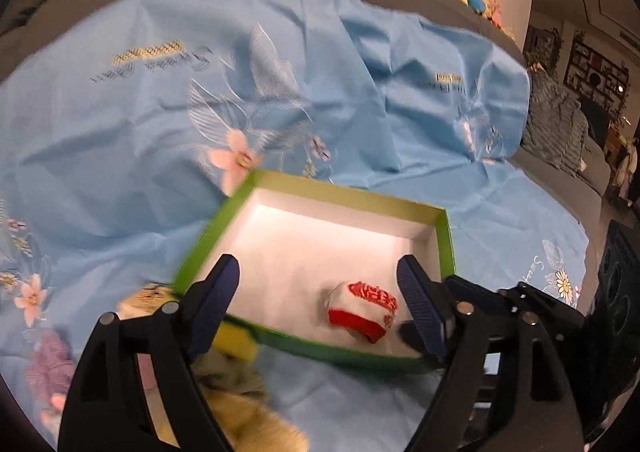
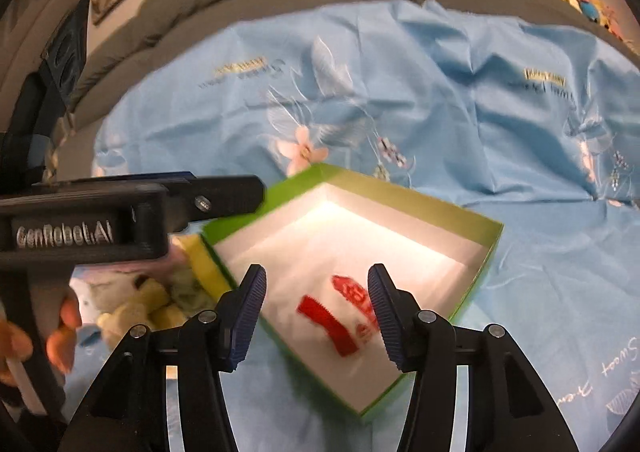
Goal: Organize soft objects
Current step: 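Carry the sock over the green box and open the right gripper, then lower the right gripper onto the pink and grey cloths and grasp them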
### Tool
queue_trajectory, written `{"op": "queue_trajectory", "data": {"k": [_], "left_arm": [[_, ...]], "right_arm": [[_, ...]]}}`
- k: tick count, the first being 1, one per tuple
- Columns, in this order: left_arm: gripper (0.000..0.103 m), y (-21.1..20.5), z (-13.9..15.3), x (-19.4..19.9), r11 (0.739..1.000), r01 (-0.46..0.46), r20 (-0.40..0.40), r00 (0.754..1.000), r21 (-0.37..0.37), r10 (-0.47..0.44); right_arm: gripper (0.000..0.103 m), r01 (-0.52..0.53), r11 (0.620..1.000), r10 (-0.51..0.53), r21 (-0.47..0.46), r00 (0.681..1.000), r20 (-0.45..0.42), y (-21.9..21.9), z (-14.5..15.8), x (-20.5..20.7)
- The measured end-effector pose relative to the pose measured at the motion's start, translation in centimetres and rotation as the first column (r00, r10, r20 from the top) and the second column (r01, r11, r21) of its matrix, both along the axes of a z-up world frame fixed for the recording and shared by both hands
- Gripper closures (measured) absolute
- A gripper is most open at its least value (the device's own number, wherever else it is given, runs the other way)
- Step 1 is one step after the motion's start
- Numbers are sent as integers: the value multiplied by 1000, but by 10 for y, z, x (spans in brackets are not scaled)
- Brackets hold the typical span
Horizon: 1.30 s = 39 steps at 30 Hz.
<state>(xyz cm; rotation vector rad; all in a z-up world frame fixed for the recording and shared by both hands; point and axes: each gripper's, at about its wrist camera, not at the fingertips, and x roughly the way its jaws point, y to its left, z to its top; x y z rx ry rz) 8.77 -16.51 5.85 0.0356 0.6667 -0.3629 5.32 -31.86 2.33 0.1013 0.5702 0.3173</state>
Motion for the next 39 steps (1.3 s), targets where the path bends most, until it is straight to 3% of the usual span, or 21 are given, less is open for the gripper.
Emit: {"op": "queue_trajectory", "data": {"k": [9, 16, 19, 33, 36, 39], "left_arm": [[22, 45, 50, -47, 998, -57, 75, 996, 8, 56], [22, 75, 94, -84, 996, -85, 157, 984, 10, 82], [22, 90, 110, -92, 995, -103, 183, 978, 10, 99], [21, 142, 149, -103, 975, -209, 244, 952, 74, 186], [4, 151, 143, -97, 969, -230, 234, 950, 86, 205], [3, 159, 119, -87, 968, -236, 198, 956, 86, 215]], "right_arm": [[48, -85, 995, 80, 45, 993, 91, 29, 57, -40], [48, -127, 992, 121, 21, 977, 173, 55, 117, -67], [43, -129, 992, 124, 8, 971, 206, 64, 133, -77], [41, -246, 969, 247, -33, 945, 212, 118, 154, -73], [41, -285, 958, 281, -8, 940, 194, 128, 155, -63], [41, -289, 957, 284, 7, 947, 150, 132, 143, -48]]}}
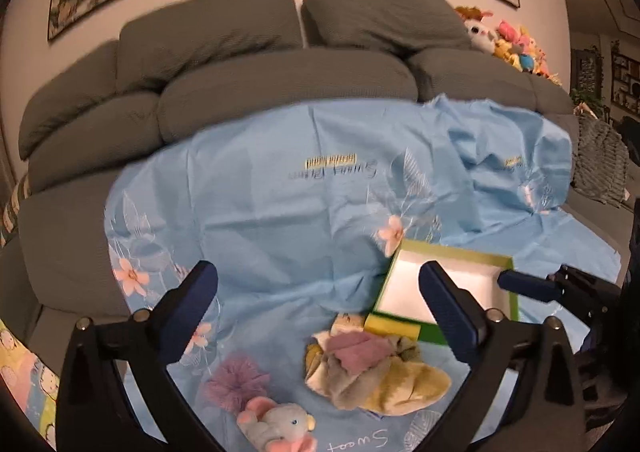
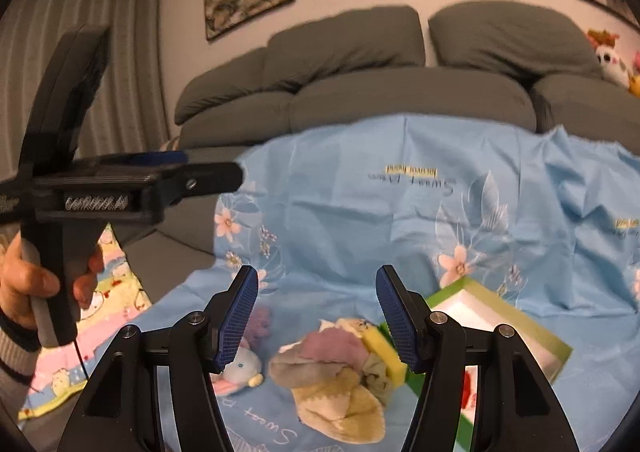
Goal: Organize soft objects
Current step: 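Lower the right gripper onto the pink and grey cloths and grasp them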
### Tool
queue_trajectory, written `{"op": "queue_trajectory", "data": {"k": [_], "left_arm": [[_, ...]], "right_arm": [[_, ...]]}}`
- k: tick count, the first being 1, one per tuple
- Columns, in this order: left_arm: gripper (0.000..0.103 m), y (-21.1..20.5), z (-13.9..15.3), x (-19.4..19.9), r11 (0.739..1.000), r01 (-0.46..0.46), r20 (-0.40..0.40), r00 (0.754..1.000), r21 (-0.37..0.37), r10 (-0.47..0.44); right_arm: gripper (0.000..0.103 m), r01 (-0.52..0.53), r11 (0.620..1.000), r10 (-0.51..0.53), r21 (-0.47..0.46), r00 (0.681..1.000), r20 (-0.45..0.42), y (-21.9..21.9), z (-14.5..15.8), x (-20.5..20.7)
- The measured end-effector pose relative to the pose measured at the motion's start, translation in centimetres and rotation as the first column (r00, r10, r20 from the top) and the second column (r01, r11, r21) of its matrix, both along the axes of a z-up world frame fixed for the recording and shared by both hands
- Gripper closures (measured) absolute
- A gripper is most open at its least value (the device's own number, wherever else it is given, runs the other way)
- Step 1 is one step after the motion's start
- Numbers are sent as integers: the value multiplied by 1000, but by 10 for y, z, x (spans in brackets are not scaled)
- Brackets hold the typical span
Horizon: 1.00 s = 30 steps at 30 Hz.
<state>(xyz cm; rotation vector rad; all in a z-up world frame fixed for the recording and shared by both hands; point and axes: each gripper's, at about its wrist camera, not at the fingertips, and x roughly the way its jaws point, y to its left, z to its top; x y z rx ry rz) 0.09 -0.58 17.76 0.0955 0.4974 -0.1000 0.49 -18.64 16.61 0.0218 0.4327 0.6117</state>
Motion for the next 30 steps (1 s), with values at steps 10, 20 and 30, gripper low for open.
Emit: {"op": "queue_trajectory", "data": {"k": [10, 20, 30], "left_arm": [[3, 18, -106, 43, 991, -16, -237, 971, -131, -16], [3, 24, -181, 67, 970, -44, -399, 915, -241, -57], [20, 28, -201, 76, 947, -7, -415, 900, -321, -134]], "right_arm": [[41, -21, 995, -1, -97, 976, -218, 11, -91, 37], [41, -83, 981, 28, -176, 955, -295, 36, -151, 48], [41, -132, 971, 75, -199, 960, -270, 53, -162, 63]]}}
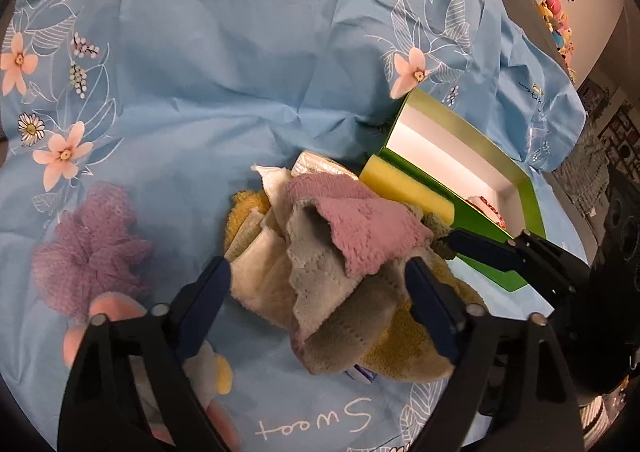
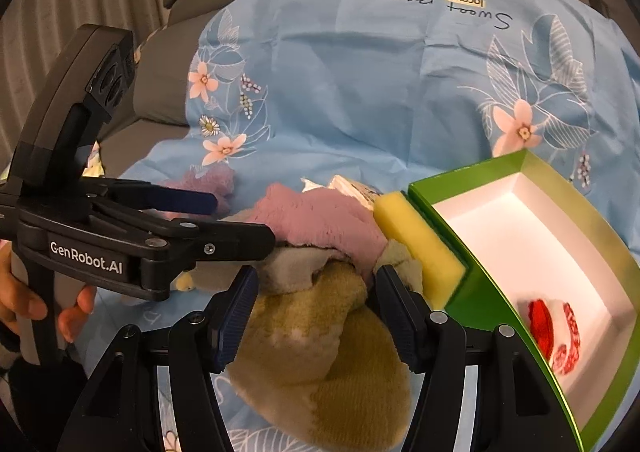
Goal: Organize soft objects
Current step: 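Lower the right gripper onto the pink and grey cloths and grasp them, then lift the cloths, carry them into the green box and release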
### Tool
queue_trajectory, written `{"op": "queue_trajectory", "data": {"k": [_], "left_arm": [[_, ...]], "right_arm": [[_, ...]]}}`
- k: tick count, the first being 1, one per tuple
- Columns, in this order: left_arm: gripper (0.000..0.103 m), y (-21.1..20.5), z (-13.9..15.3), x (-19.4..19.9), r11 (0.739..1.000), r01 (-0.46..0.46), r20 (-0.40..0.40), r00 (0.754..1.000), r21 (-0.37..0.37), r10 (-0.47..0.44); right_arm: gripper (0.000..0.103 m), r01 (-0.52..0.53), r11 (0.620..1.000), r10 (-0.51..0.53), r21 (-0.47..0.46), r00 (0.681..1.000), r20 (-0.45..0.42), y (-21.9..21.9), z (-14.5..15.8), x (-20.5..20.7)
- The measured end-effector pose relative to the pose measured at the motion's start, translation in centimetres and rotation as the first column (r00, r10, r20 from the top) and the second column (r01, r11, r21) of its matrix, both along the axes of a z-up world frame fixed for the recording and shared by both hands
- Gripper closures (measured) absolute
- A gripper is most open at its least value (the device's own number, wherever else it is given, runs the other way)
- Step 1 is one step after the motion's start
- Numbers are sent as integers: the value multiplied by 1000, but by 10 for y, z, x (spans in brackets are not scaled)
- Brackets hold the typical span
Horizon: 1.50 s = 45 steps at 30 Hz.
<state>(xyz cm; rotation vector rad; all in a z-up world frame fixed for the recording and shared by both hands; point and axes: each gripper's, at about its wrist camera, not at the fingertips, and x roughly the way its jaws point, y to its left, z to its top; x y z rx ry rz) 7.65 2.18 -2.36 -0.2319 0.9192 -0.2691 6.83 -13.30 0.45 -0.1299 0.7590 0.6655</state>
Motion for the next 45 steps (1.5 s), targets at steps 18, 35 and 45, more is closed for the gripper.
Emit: {"op": "queue_trajectory", "data": {"k": [18, 35, 45], "left_arm": [[74, -1, -12, 6, 999, 45, -54, 997, -16, -45], [90, -4, 53, -20, 997, 69, 99, 993, -22, -66], [90, -41, 123, -12, 992, 121, 222, 966, 47, -129]], "right_arm": [[85, -82, 993, 83, -80, 997, 6, 25, -8, 14], [95, -60, 994, 49, 93, 992, 114, 0, 53, -6], [95, -6, 986, -36, 164, 967, 252, -31, 121, -12]]}}
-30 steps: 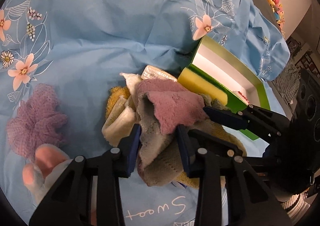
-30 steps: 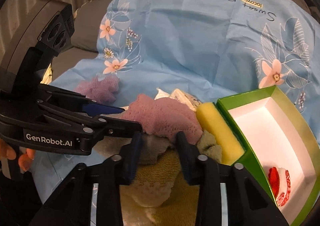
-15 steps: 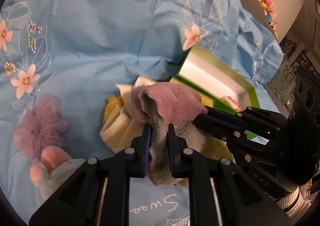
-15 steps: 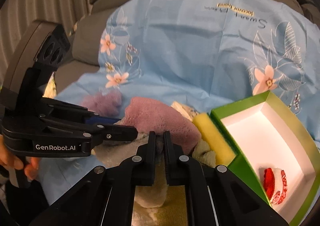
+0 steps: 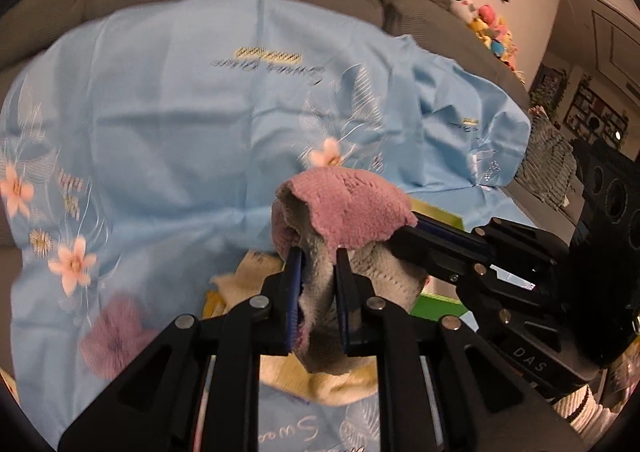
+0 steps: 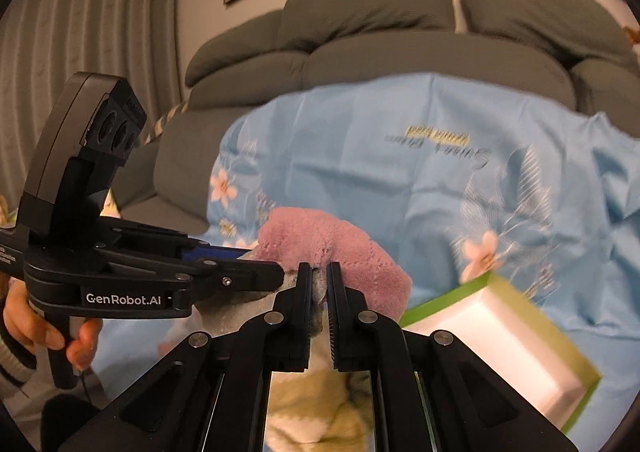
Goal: Organize soft objects
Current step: 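Lift the cloths, carry them into the green box and release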
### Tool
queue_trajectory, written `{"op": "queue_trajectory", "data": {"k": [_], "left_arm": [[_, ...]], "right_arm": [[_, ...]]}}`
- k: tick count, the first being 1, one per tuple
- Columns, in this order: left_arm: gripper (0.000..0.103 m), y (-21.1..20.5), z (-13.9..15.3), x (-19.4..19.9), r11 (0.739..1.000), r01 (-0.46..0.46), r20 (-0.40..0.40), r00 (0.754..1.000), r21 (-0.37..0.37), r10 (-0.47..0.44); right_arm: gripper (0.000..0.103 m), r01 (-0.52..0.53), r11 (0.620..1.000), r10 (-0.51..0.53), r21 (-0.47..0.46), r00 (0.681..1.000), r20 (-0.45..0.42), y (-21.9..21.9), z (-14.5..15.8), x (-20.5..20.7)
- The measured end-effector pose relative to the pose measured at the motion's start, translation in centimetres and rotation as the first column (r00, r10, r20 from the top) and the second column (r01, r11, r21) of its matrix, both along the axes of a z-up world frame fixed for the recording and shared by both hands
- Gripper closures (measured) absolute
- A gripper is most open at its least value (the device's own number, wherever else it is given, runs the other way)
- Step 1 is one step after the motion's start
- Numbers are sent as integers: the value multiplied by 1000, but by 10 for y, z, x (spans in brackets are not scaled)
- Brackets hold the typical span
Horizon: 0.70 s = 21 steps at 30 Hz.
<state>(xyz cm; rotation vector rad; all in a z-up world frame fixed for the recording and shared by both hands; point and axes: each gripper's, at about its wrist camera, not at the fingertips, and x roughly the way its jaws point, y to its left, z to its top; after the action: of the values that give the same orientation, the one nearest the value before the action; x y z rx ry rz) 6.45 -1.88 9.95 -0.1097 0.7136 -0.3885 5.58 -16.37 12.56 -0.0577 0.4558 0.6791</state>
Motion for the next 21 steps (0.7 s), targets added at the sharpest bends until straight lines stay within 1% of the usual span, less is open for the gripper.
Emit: {"op": "queue_trajectory", "data": {"k": [4, 7, 11, 13, 18, 21], "left_arm": [[89, -31, 1, 16, 999, 37, -2, 999, 9, -37], [89, -52, -6, 30, 998, 56, -23, 998, 3, -56], [89, -78, -20, 49, 996, 83, -62, 995, 9, -83], [89, -94, -32, 61, 995, 99, -90, 991, 23, -96], [89, -121, -58, 84, 992, 122, -153, 981, 36, -115], [88, -133, -69, 95, 991, 127, -174, 978, 48, -117]], "right_arm": [[95, 52, 999, -52, -4, 999, 18, -22, 8, 6], [95, 92, 996, -91, -9, 996, 6, -40, 3, 11], [95, 154, 988, -154, -6, 987, -53, -66, -15, 26], [95, 184, 983, -184, -8, 980, -81, -77, -25, 33], [95, 246, 968, -252, -55, 955, -155, -97, -56, 49], [95, 283, 956, -293, -79, 936, -193, -110, -74, 60]]}}
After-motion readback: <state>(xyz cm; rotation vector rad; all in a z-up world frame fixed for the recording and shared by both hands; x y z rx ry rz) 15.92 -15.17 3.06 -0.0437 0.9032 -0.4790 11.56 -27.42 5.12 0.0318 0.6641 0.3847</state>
